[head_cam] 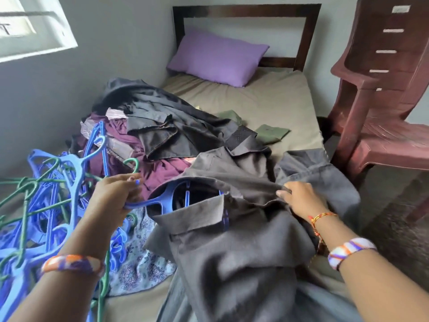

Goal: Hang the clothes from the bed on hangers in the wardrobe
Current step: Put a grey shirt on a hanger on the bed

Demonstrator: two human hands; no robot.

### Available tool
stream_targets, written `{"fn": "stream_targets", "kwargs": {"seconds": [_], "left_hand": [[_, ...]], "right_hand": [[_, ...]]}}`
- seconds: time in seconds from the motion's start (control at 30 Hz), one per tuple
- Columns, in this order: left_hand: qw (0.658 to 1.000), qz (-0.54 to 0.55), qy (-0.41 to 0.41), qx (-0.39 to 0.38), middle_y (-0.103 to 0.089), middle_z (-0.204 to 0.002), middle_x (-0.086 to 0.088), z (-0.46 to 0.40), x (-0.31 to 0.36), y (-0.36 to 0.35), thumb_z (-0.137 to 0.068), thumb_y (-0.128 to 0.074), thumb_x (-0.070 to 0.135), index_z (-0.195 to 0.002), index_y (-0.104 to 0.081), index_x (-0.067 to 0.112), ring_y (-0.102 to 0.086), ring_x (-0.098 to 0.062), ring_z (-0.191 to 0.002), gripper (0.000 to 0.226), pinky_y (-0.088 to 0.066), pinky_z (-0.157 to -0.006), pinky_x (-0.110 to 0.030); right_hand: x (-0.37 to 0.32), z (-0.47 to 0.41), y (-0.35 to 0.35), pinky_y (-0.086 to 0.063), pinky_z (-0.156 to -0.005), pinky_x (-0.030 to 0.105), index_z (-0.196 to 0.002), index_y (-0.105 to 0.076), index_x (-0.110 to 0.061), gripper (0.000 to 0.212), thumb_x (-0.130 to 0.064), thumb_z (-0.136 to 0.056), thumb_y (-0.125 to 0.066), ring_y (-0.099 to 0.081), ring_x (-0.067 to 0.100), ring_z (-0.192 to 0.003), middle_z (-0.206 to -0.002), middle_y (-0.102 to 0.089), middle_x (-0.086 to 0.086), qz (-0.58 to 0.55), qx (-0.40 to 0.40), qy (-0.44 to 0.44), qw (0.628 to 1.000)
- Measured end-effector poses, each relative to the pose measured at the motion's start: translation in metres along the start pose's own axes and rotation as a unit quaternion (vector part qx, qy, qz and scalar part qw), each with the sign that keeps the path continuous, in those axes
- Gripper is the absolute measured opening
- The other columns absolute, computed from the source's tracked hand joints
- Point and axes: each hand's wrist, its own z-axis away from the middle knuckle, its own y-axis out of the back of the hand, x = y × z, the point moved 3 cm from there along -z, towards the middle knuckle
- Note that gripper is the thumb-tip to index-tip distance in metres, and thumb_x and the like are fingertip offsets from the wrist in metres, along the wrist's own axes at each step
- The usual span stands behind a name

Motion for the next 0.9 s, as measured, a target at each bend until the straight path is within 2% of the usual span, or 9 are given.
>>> {"fn": "stream_targets", "kwargs": {"seconds": [0.1,0.17,0.27,0.33,0.37,0.53,0.67,0.77,0.9], "left_hand": [[0.936,-0.316,-0.126,0.086,-0.061,-0.102,-0.013,0.000,0.004,0.005,-0.076,-0.067,0.037,-0.118,-0.060,0.010,-0.058,-0.029,-0.088,0.051,-0.048,-0.082,-0.036],[0.876,-0.399,-0.270,0.012,-0.052,-0.127,-0.003,0.018,0.026,-0.019,-0.069,-0.075,0.043,-0.124,-0.057,0.021,-0.045,-0.027,-0.120,0.062,-0.037,-0.102,-0.042],[0.729,-0.493,-0.426,-0.209,-0.049,-0.136,0.007,0.042,0.037,-0.083,-0.069,-0.072,0.037,-0.130,-0.053,0.028,-0.042,-0.019,-0.127,0.064,-0.032,-0.105,-0.041],[0.634,-0.577,-0.446,-0.258,-0.049,-0.134,0.016,0.044,0.031,-0.113,-0.079,-0.066,0.029,-0.122,-0.058,0.038,-0.040,-0.010,-0.127,0.045,-0.026,-0.102,-0.034],[0.612,-0.589,-0.450,-0.274,-0.054,-0.127,0.018,0.043,0.029,-0.122,-0.081,-0.064,0.025,-0.113,-0.064,0.038,-0.045,-0.007,-0.122,0.035,-0.027,-0.099,-0.032],[0.672,-0.460,-0.455,-0.359,-0.070,-0.078,0.002,0.033,0.034,-0.126,-0.076,-0.067,0.003,-0.086,-0.073,0.011,-0.058,-0.009,-0.075,0.014,-0.047,-0.070,-0.023],[0.690,-0.431,-0.448,-0.371,-0.065,-0.091,0.012,0.036,0.033,-0.120,-0.080,-0.061,-0.004,-0.103,-0.070,0.010,-0.056,0.005,-0.088,0.029,-0.042,-0.076,-0.003],[0.703,-0.430,-0.428,-0.370,-0.069,-0.076,0.005,0.032,0.034,-0.116,-0.081,-0.066,0.004,-0.093,-0.072,0.011,-0.064,-0.009,-0.072,0.015,-0.050,-0.066,-0.017],[0.711,-0.415,-0.441,-0.357,-0.064,-0.072,0.006,0.032,0.041,-0.116,-0.076,-0.071,0.011,-0.083,-0.072,0.010,-0.057,0.003,-0.061,0.008,-0.038,-0.057,-0.002]], "right_hand": [[-0.021,0.014,0.015,-0.041,-0.095,0.039,-0.110,-0.063,-0.012,0.027,-0.025,-0.086,-0.063,-0.052,0.036,-0.112,-0.117,-0.059,0.015,0.018,0.090,0.081,0.992],[-0.044,0.036,0.027,-0.045,-0.091,0.035,-0.112,-0.065,-0.009,0.030,-0.018,-0.083,-0.067,-0.059,0.027,-0.101,-0.109,-0.063,0.010,-0.077,0.197,0.160,0.964],[-0.081,0.069,0.031,-0.040,-0.062,0.007,-0.097,-0.073,-0.014,0.020,-0.010,-0.078,-0.070,-0.054,-0.001,-0.062,-0.077,-0.062,-0.013,-0.228,0.162,0.229,0.932],[-0.098,0.083,0.023,-0.036,-0.055,0.006,-0.091,-0.075,-0.016,0.017,-0.010,-0.075,-0.073,-0.051,-0.001,-0.054,-0.056,-0.055,-0.022,-0.258,0.103,0.250,0.927],[-0.102,0.087,0.019,-0.034,-0.053,0.007,-0.091,-0.076,-0.017,0.016,-0.013,-0.076,-0.073,-0.051,-0.002,-0.052,-0.050,-0.053,-0.024,-0.254,0.086,0.250,0.930],[-0.100,0.086,0.003,-0.040,-0.057,0.019,-0.098,-0.073,-0.023,0.019,-0.026,-0.079,-0.071,-0.042,-0.001,-0.051,-0.056,-0.054,-0.019,-0.243,0.096,0.186,0.947],[-0.112,0.086,0.002,-0.051,-0.065,0.029,-0.091,-0.074,-0.024,0.014,-0.030,-0.079,-0.070,-0.058,0.014,-0.066,-0.066,-0.058,-0.013,-0.237,0.105,0.165,0.952],[-0.116,0.087,0.001,-0.051,-0.064,0.032,-0.078,-0.071,-0.025,0.005,-0.030,-0.078,-0.070,-0.062,0.018,-0.073,-0.063,-0.057,-0.013,-0.223,0.107,0.156,0.956],[-0.111,0.083,-0.002,-0.053,-0.067,0.036,-0.072,-0.069,-0.022,0.006,-0.024,-0.077,-0.072,-0.064,0.018,-0.070,-0.065,-0.065,-0.008,-0.296,0.111,0.117,0.941]]}}
